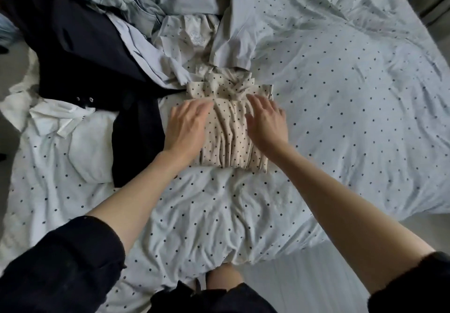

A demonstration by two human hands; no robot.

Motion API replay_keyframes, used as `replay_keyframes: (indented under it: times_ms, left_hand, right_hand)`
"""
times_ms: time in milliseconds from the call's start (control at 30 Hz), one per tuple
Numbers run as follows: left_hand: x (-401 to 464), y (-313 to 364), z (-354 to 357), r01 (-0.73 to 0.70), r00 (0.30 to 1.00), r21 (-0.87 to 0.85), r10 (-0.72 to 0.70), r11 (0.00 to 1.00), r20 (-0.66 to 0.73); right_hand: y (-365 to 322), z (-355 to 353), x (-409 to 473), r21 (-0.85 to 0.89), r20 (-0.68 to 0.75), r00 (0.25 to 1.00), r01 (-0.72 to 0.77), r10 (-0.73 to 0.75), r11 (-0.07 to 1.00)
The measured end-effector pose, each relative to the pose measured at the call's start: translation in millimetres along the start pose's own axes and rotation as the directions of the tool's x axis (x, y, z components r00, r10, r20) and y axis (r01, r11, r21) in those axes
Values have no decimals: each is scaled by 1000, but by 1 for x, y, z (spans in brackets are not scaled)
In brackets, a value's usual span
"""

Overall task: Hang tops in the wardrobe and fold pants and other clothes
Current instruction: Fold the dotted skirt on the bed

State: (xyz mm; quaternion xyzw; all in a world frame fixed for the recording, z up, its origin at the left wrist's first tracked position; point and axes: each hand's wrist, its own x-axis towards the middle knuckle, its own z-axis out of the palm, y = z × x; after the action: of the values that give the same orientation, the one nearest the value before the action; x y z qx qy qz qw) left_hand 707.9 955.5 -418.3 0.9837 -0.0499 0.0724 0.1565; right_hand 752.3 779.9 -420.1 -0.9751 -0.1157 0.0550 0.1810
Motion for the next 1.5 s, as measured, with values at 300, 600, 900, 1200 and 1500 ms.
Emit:
replay_keyframes:
  times_ms: [300, 600, 900, 1200, 1500]
  left_hand:
    - [-61, -15, 78, -123, 890, 287, -23, 950, 456]
    - [-48, -30, 107, -136, 950, 187, 74, 973, 305]
    - [-28, -26, 60, 25, 898, -14, -17, 1000, 440]
    - [9, -29, 35, 132, 841, 45, -136, 990, 524]
    - [61, -43, 64, 238, 940, -72, -212, 969, 268]
  right_hand:
    - [30, 88, -62, -236, 364, 929, 167, -73, 957]
    - [48, 128, -43, -339, 153, 977, 196, -151, 920]
    - [45, 68, -28, -86, 432, 884, 238, -179, 967]
    - [36, 22, 2, -171, 368, 928, 125, -54, 977]
    - [19, 77, -28, -251, 130, 942, 334, -310, 909]
